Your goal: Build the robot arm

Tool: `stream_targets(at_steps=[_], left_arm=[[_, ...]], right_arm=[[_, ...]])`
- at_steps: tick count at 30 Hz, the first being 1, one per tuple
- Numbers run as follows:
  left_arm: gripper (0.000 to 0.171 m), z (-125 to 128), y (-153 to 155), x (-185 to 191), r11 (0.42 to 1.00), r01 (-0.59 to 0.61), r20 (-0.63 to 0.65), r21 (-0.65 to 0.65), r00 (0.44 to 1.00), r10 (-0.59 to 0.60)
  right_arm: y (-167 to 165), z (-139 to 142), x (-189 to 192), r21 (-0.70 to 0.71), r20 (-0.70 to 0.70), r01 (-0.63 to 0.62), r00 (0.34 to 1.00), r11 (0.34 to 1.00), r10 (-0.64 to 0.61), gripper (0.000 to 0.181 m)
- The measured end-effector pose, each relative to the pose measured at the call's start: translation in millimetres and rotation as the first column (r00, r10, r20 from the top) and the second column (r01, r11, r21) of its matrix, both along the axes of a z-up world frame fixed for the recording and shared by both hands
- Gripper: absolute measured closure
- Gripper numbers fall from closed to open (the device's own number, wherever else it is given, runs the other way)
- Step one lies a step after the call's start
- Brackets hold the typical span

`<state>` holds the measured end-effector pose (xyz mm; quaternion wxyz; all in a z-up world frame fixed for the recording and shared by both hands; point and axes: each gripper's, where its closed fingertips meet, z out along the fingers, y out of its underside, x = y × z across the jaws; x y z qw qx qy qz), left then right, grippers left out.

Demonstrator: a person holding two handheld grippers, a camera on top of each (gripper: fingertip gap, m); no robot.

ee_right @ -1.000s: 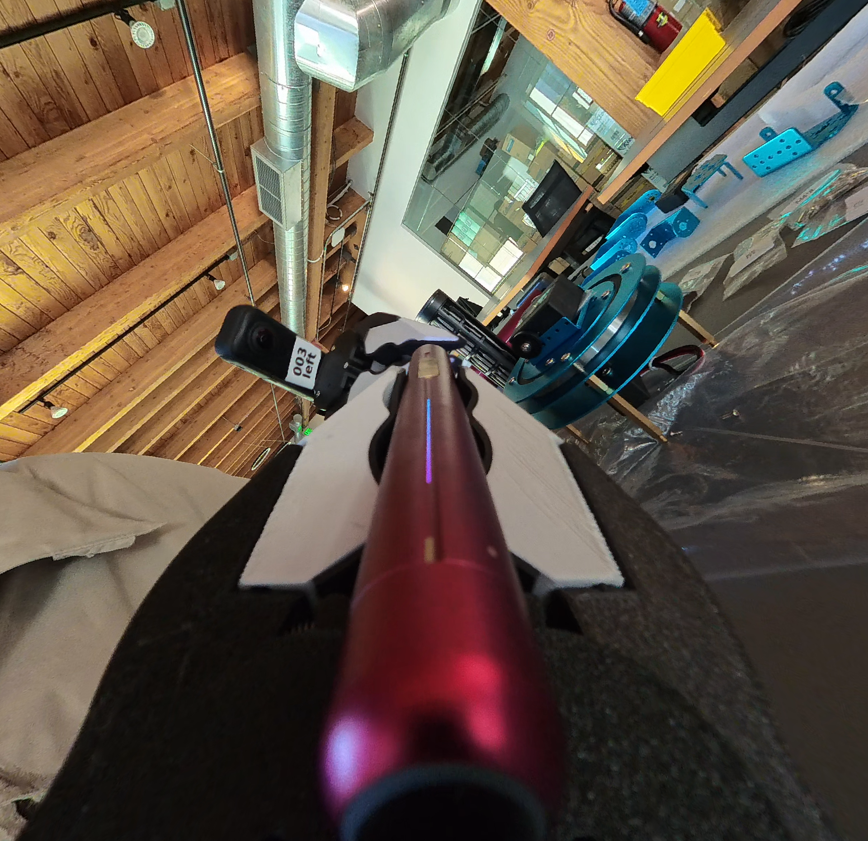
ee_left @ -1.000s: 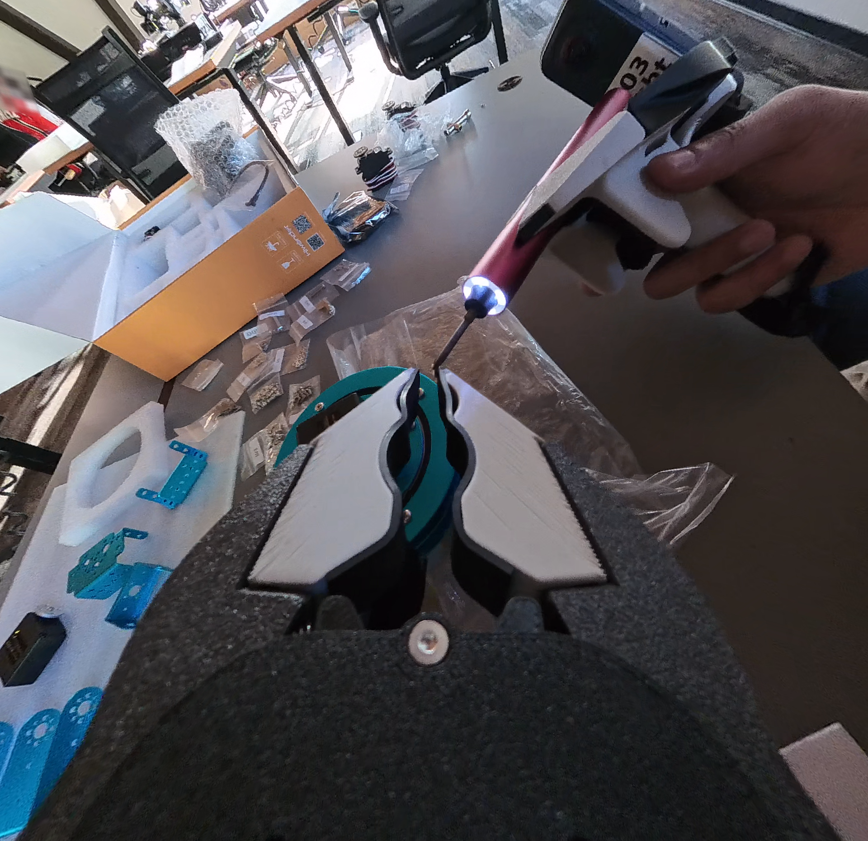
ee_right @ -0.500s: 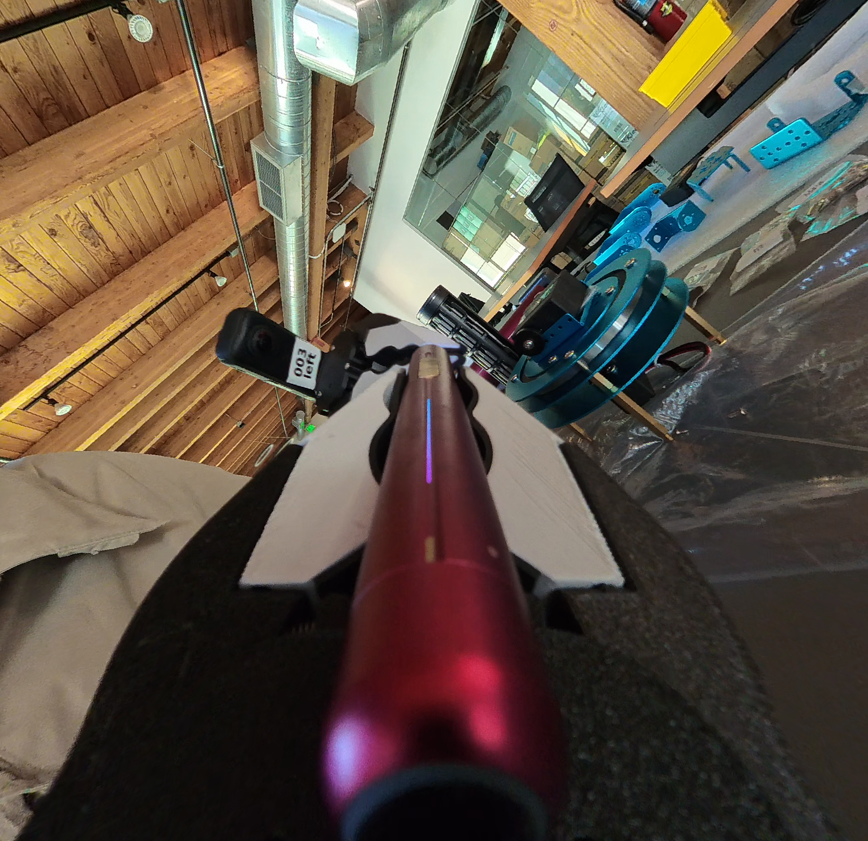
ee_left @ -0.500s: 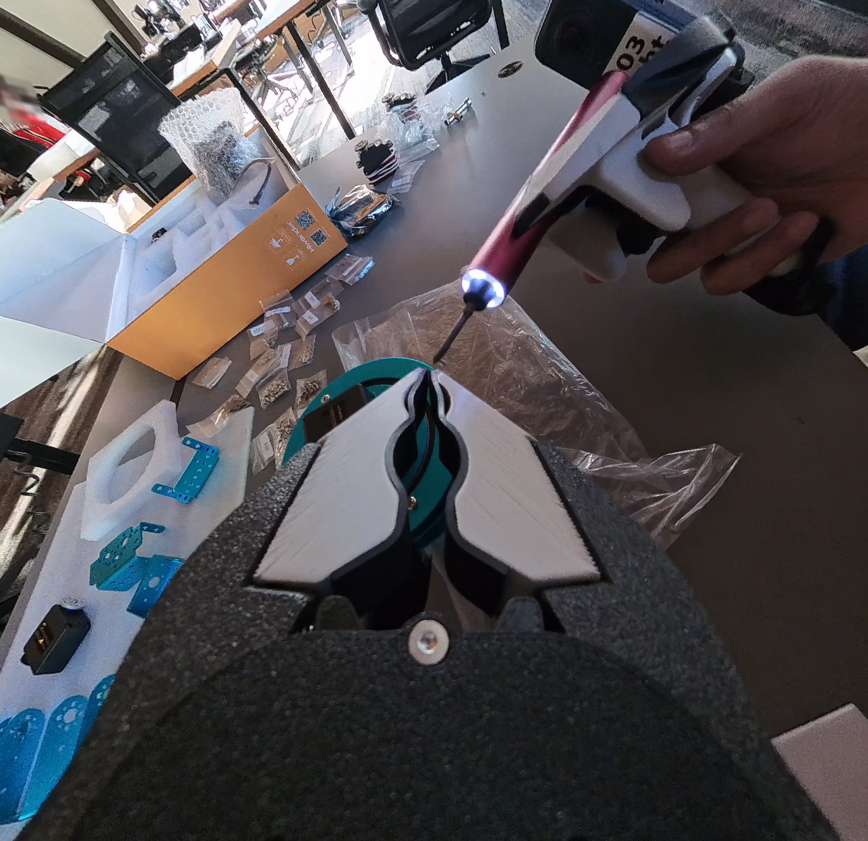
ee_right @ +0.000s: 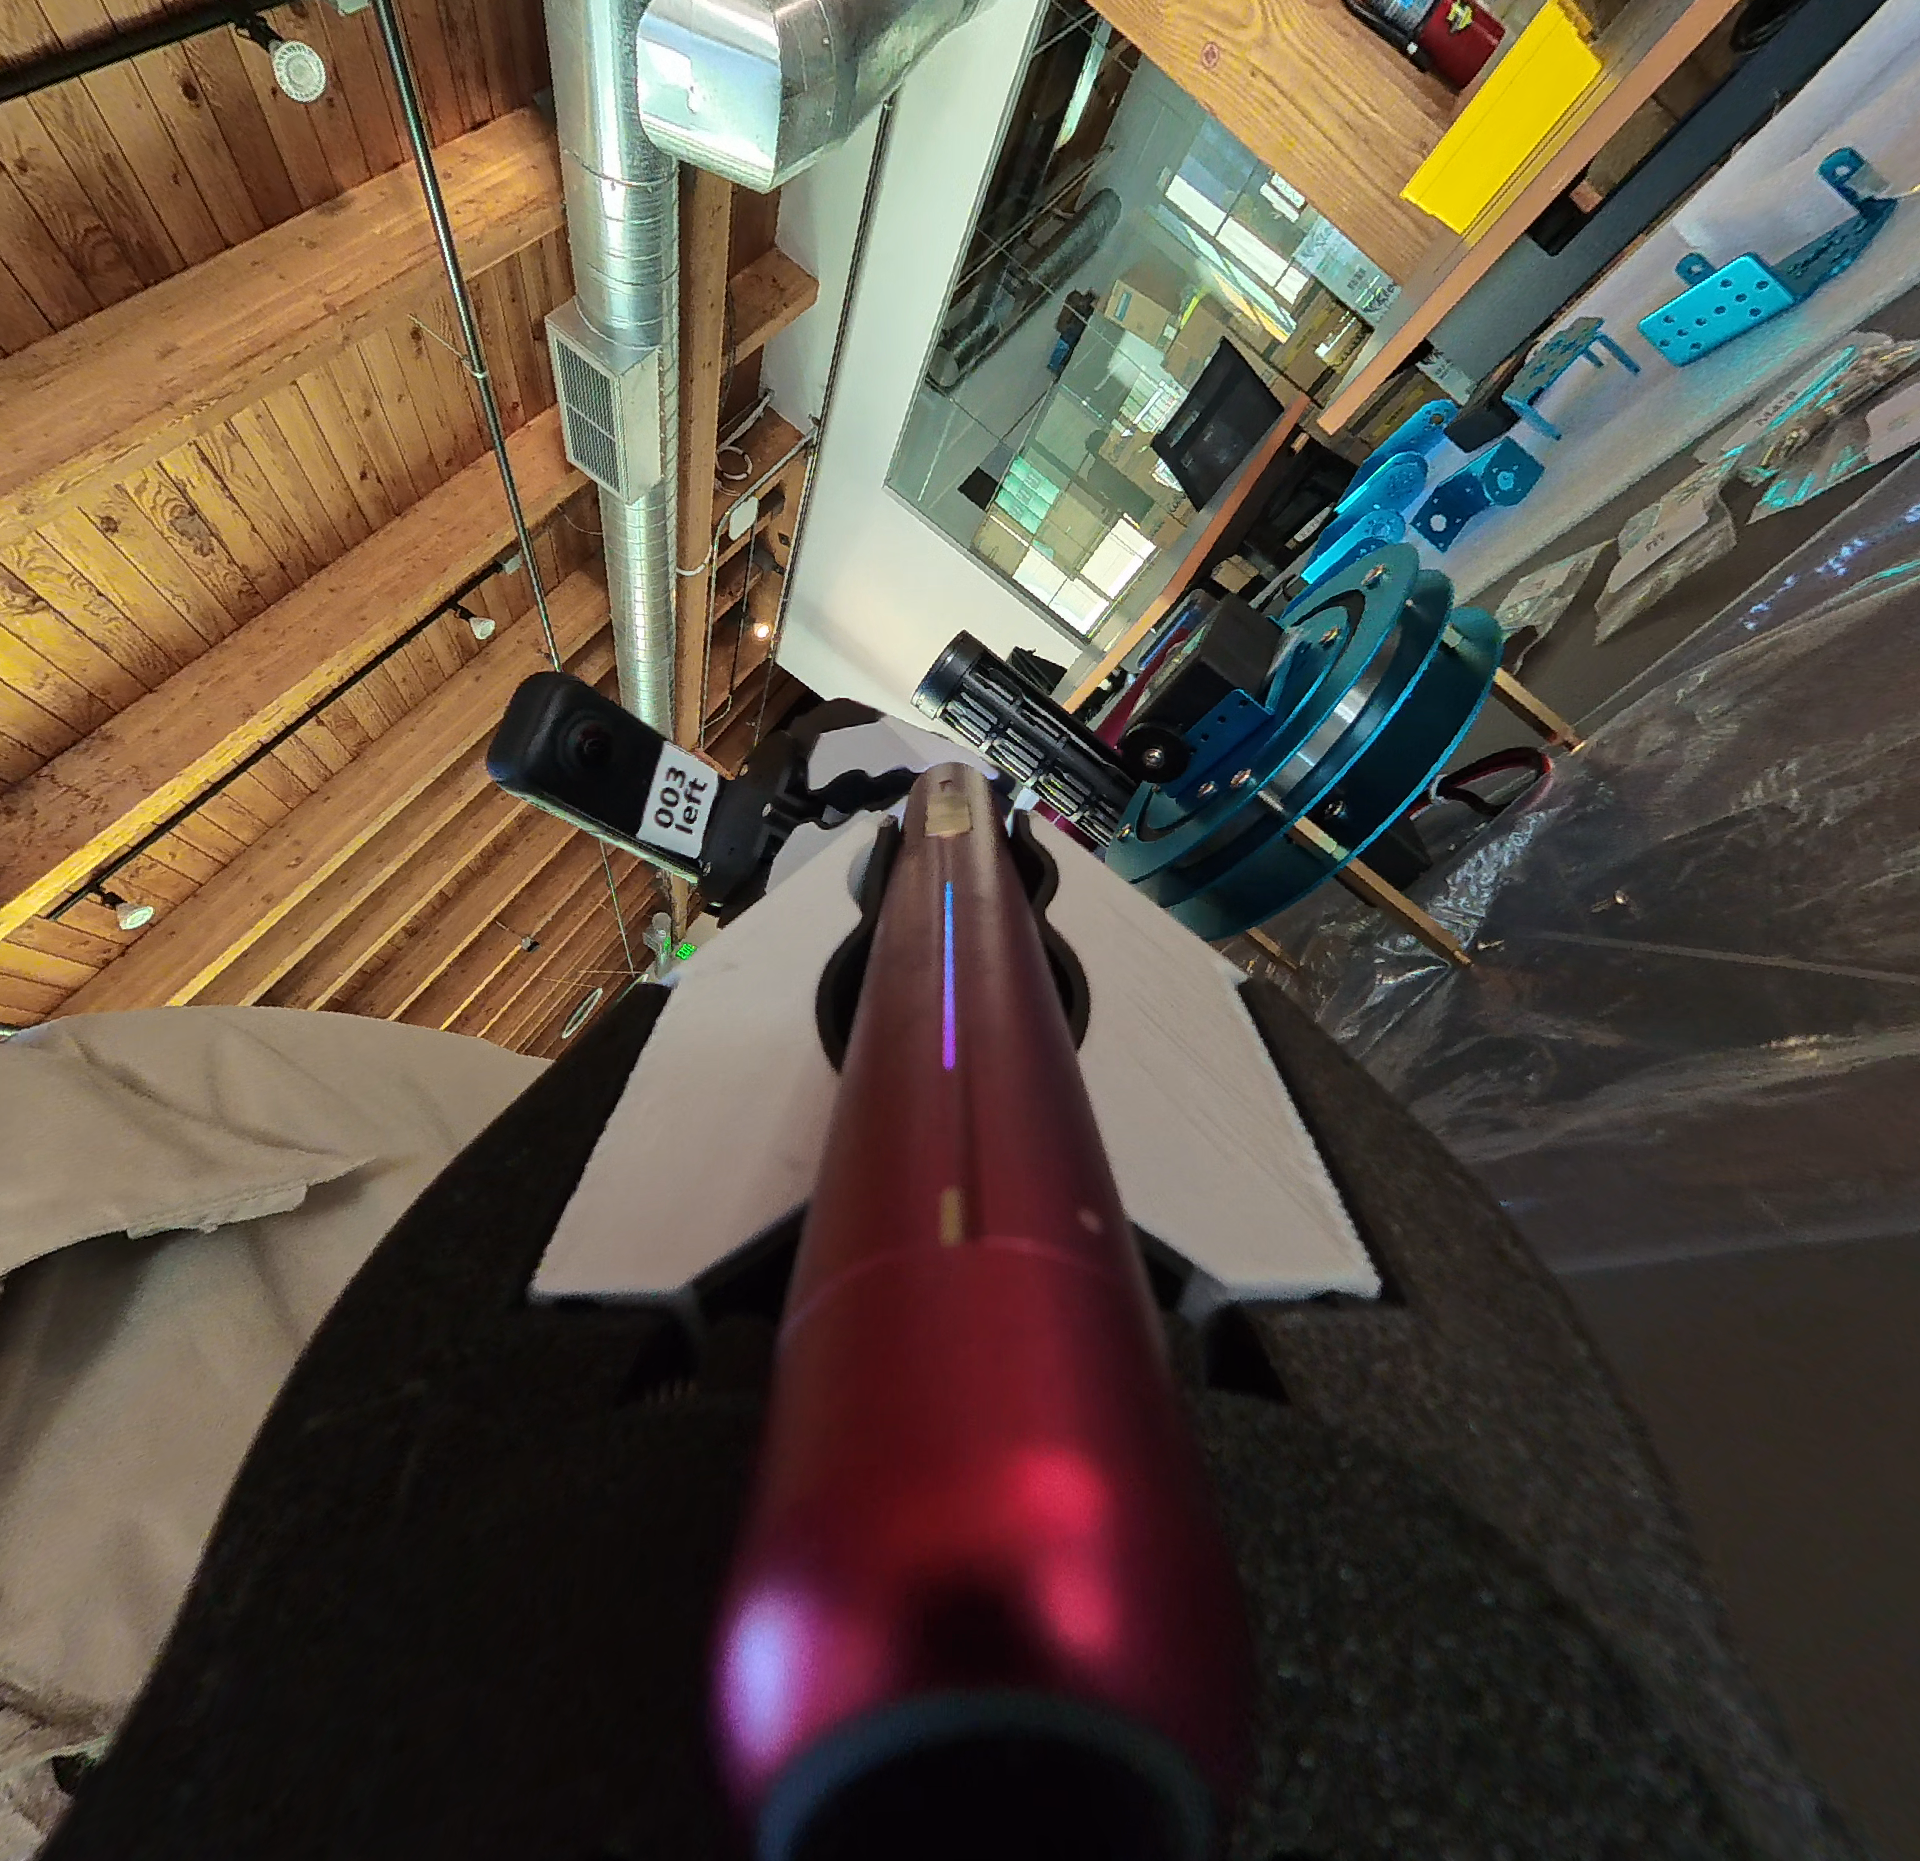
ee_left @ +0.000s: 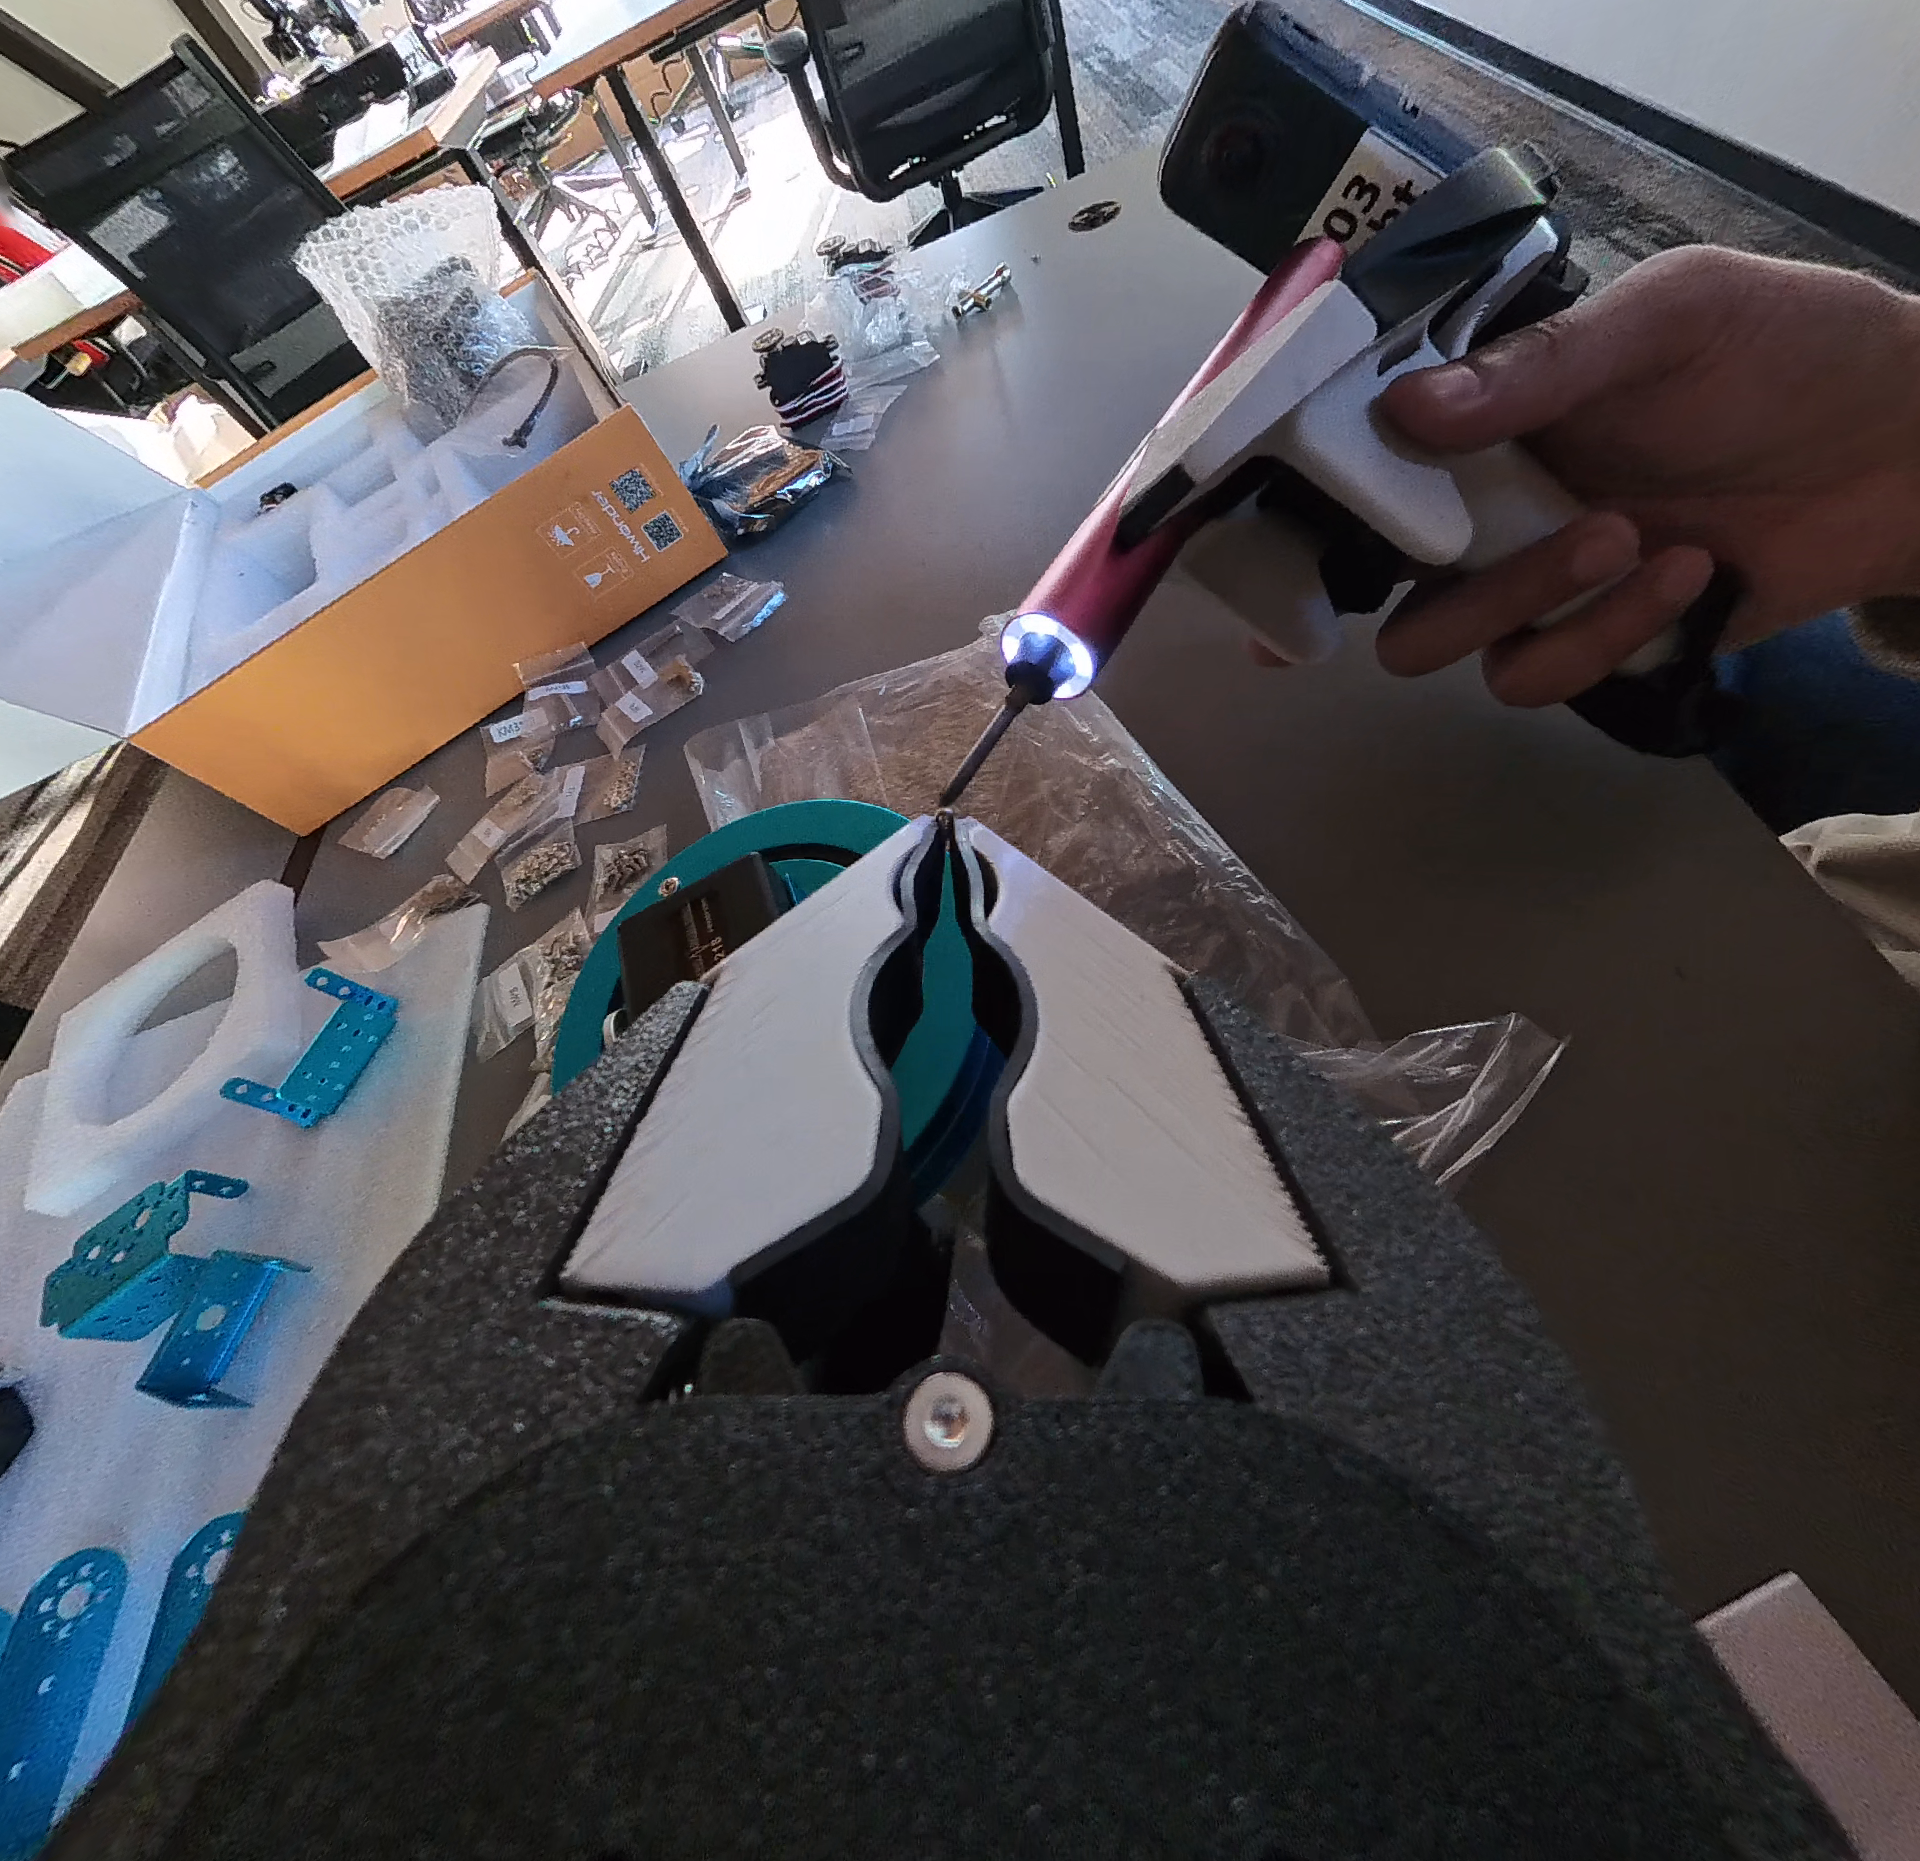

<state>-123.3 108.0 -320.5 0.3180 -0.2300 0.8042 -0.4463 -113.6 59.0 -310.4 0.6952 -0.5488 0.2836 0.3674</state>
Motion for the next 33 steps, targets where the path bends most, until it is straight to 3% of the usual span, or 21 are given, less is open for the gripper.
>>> stream_targets(at_steps=[21, 26, 33], left_arm=[[0.171, -4.2, 1.3, -5.7, 0.997, 0.037, 0.022, 0.061, 0.999, -0.039], [0.171, -8.8, -3.8, -19.3, 0.988, 0.130, -0.023, 0.082, 0.991, -0.129], [0.171, -10.4, -20.5, -56.2, 0.943, 0.331, -0.170, 0.041, 0.932, -0.319]], right_arm=[[1.8, -2.4, -6.0, -0.020, 0.019, -0.034, 0.999, 0.999, 0.034, 0.162], [-0.9, -4.6, -13.5, -0.039, 0.053, -0.123, 0.991, 0.992, 0.125, 0.162], [-11.7, 0.5, -39.1, -0.071, 0.294, -0.268, 0.915, 0.961, 0.277, 0.162]])
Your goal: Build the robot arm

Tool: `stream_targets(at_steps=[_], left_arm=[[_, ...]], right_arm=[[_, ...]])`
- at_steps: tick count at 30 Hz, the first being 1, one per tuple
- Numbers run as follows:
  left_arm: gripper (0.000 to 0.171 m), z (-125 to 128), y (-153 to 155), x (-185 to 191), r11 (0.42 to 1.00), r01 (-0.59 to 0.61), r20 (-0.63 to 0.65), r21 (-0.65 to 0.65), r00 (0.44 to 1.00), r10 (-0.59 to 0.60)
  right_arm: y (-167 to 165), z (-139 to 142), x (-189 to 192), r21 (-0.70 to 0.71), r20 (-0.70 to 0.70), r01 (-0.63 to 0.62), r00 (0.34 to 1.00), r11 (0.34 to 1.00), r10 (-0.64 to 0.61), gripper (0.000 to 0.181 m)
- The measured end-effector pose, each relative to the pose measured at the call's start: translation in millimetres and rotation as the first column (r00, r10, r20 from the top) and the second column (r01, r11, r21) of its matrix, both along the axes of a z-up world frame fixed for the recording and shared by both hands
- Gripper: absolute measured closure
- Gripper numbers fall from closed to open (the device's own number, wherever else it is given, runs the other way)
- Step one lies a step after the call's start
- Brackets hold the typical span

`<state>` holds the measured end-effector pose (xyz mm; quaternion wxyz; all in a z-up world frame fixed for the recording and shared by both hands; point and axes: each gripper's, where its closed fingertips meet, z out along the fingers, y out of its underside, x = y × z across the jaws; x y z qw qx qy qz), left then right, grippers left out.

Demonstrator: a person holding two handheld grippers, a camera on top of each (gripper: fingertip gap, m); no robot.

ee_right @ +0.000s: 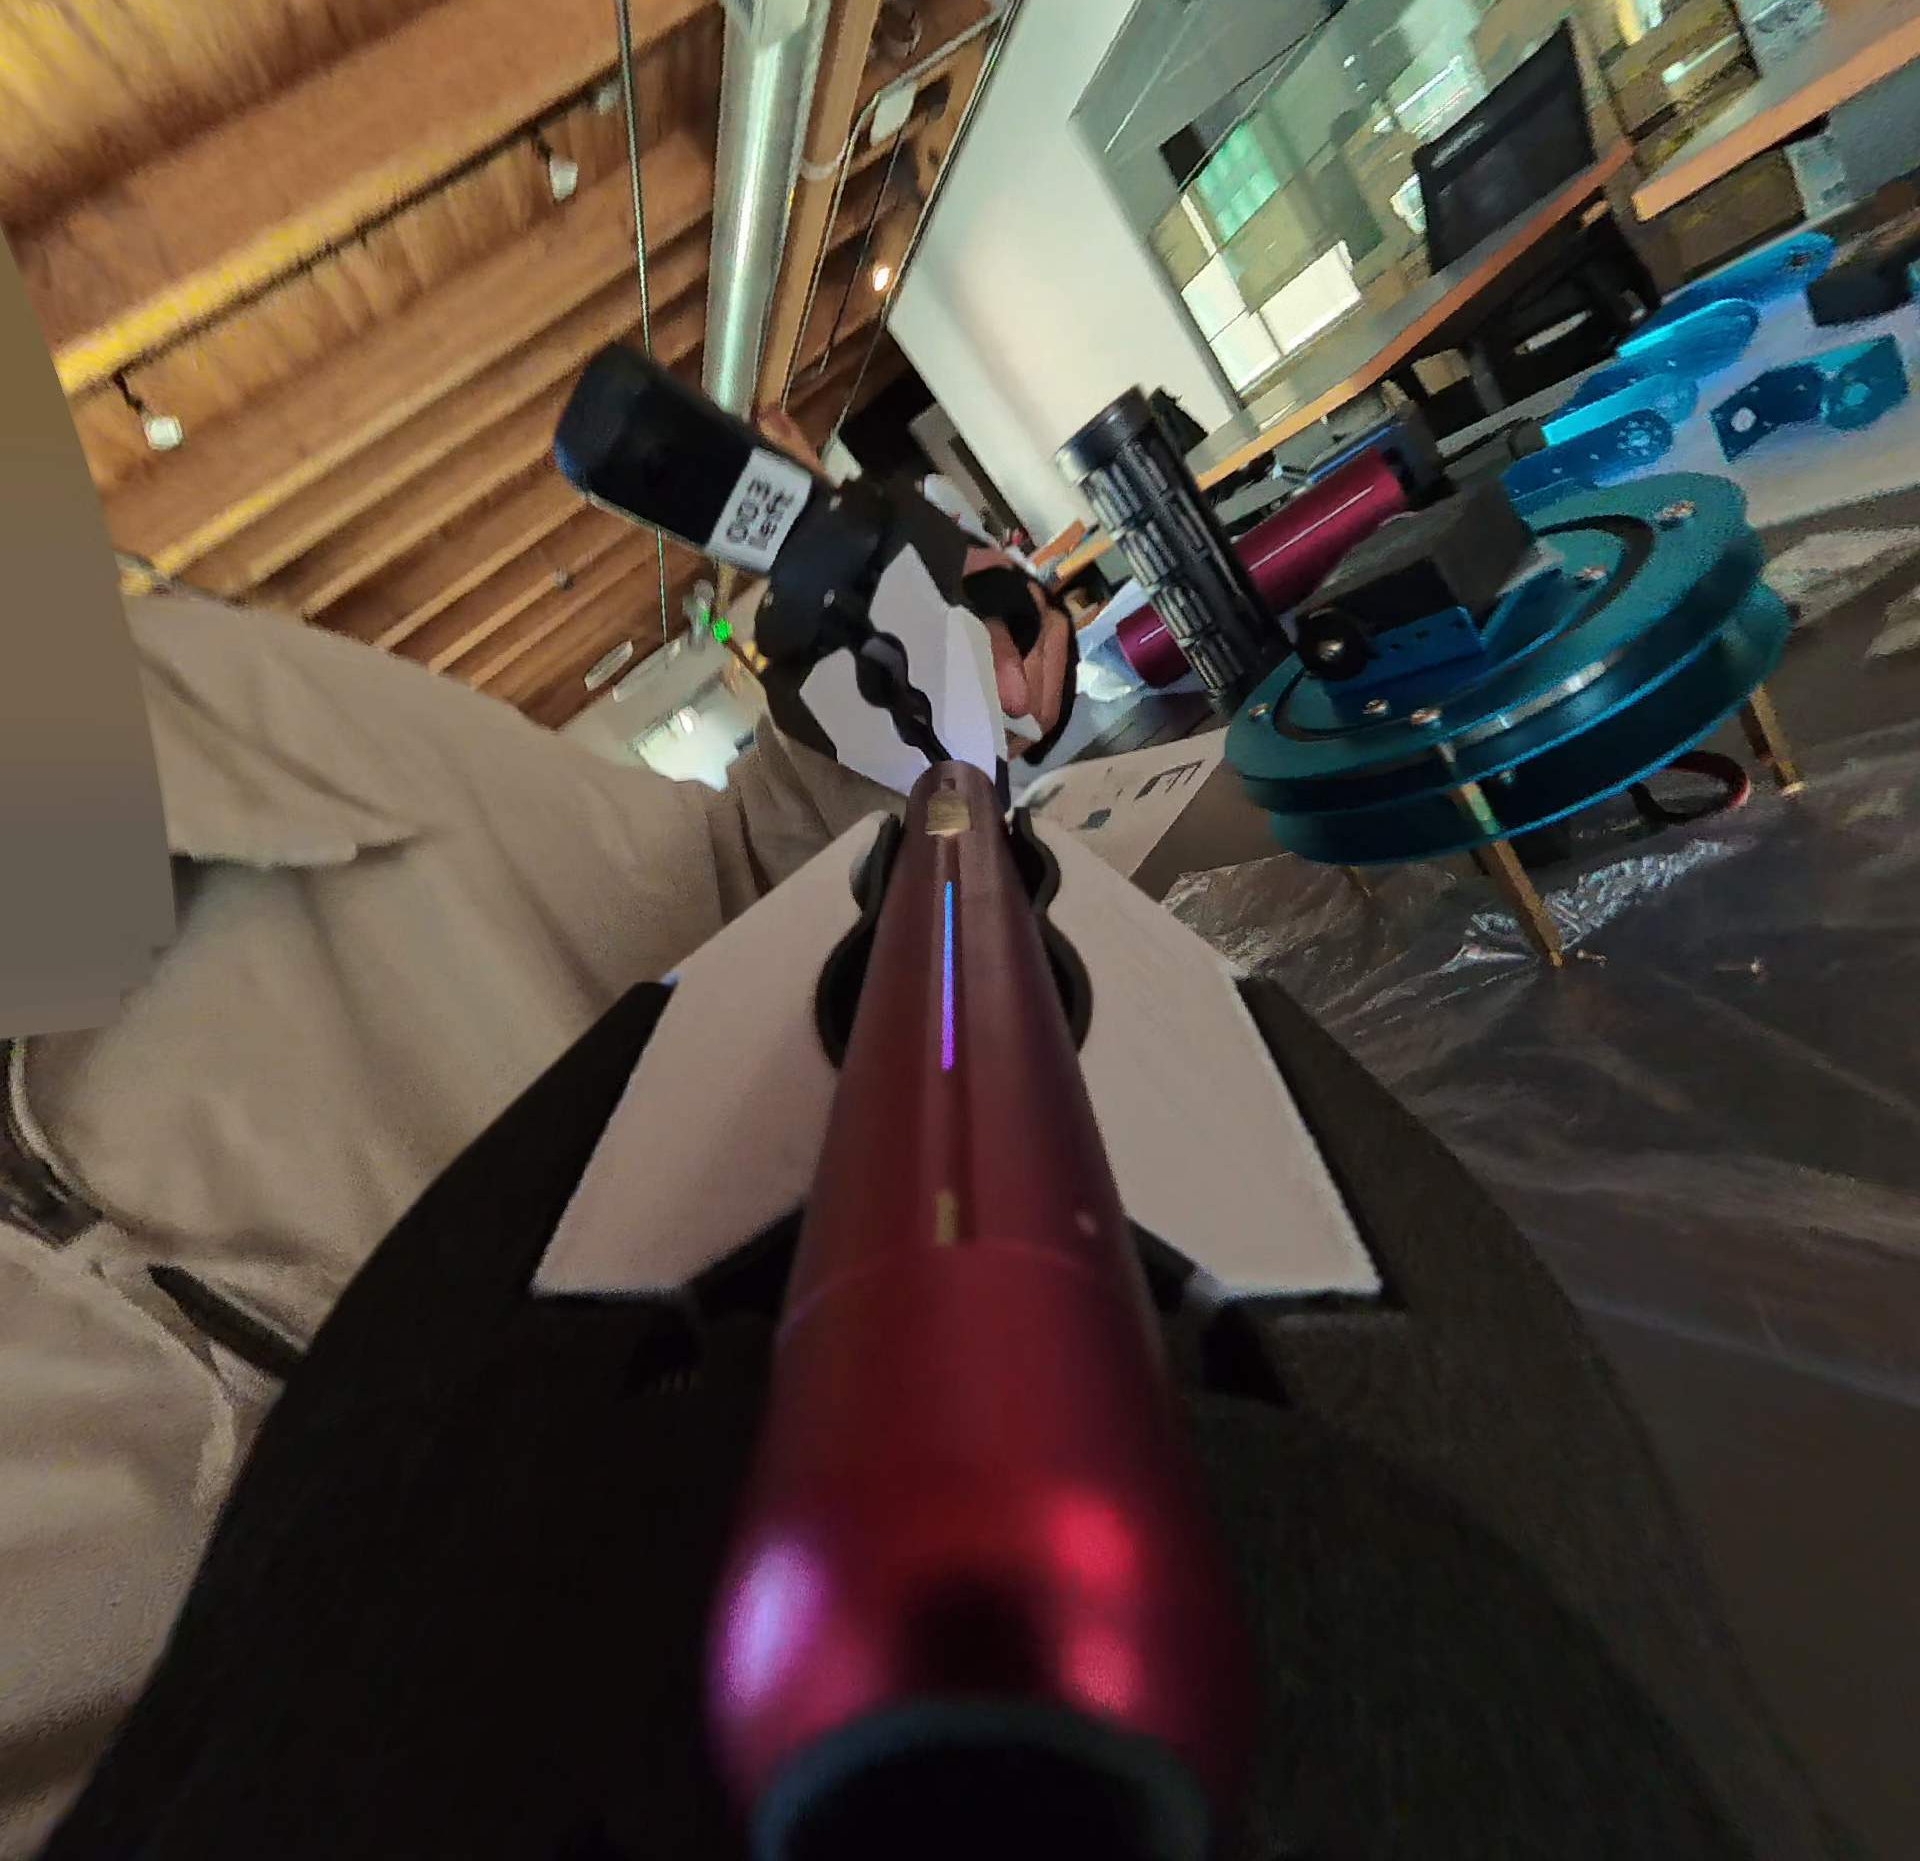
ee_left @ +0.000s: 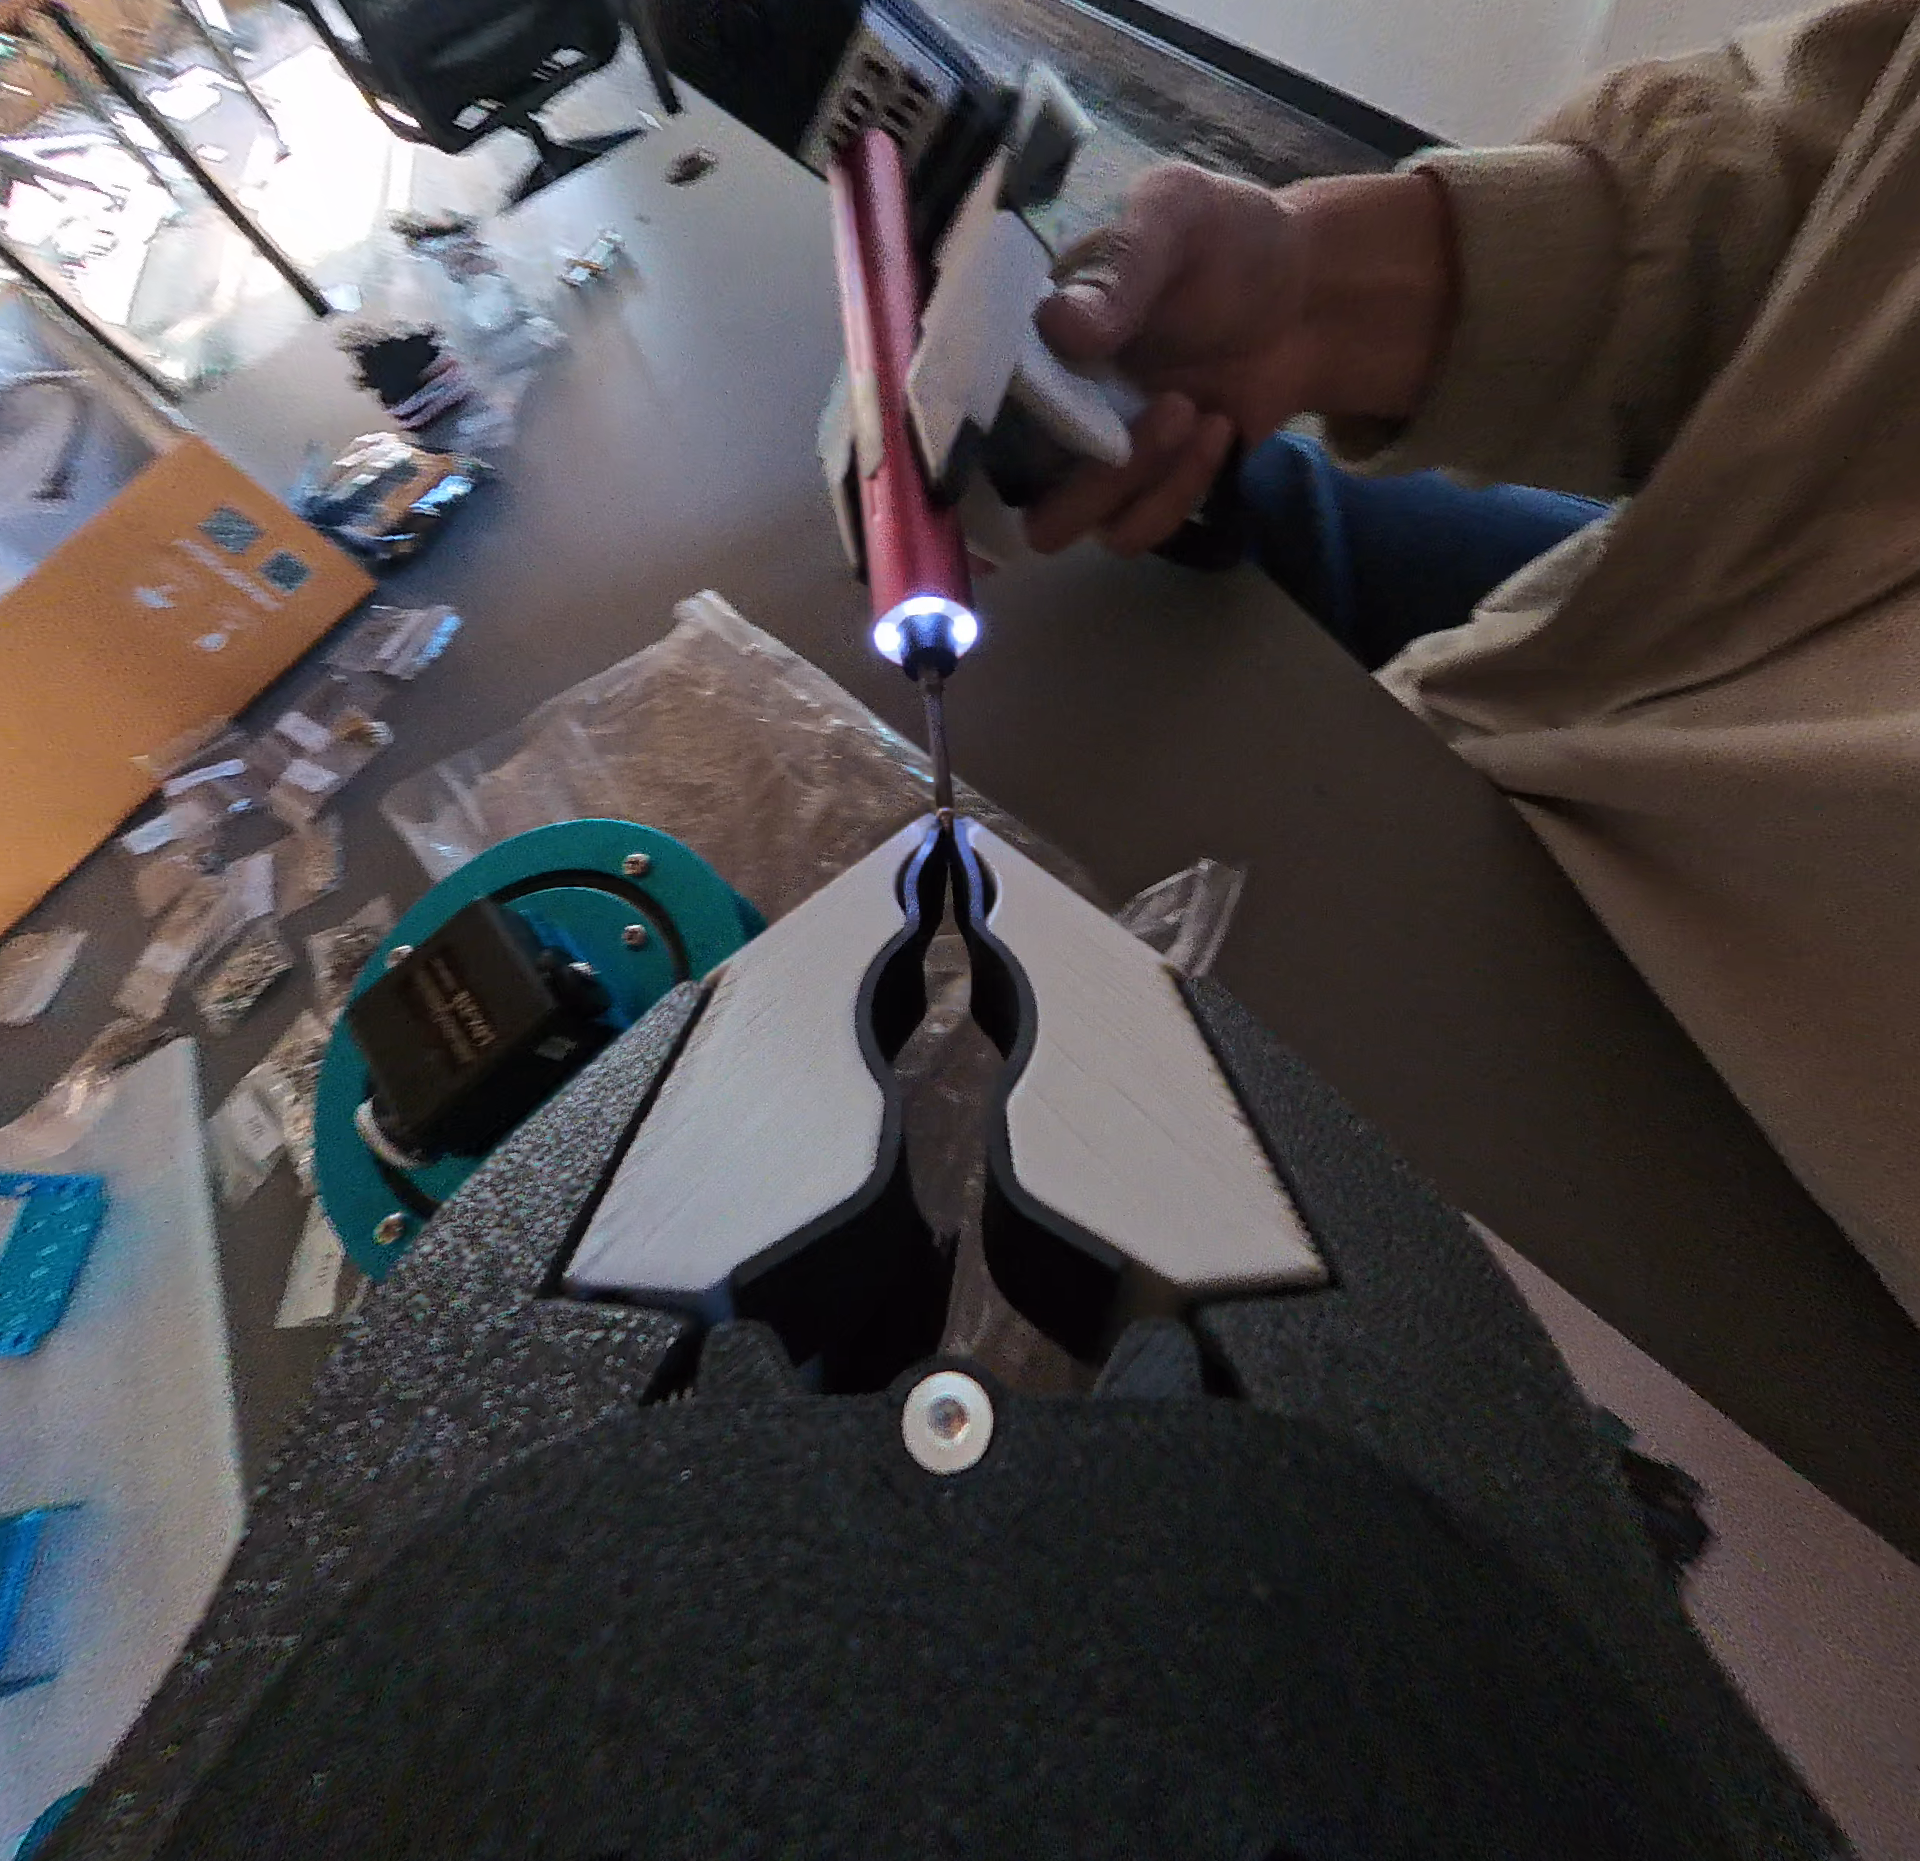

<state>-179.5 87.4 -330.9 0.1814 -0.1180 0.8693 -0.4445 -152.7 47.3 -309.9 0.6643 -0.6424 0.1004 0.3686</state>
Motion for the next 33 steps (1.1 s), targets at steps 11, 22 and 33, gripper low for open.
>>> stream_targets(at_steps=[11, 22, 33], left_arm=[[0.171, 16.4, -18.0, -12.4, 0.995, 0.080, -0.088, -0.062, 0.992, -0.085], [0.147, 22.1, -11.9, 7.5, 1.000, -0.026, -0.056, -0.010, 0.998, 0.026], [0.111, 14.0, 62.6, 82.7, 0.859, -0.509, -0.038, -0.058, 0.861, 0.507]], right_arm=[[-16.6, 15.3, -12.6, 0.114, 0.137, 0.027, 0.990, 0.993, -0.042, 0.161], [-27.9, 24.3, -0.3, 0.158, 0.217, 0.174, 0.954, 0.972, -0.206, 0.161], [-2.1, -16.8, 37.4, 0.350, 0.922, 0.429, 0.000, 0.833, -0.387, 0.162]])
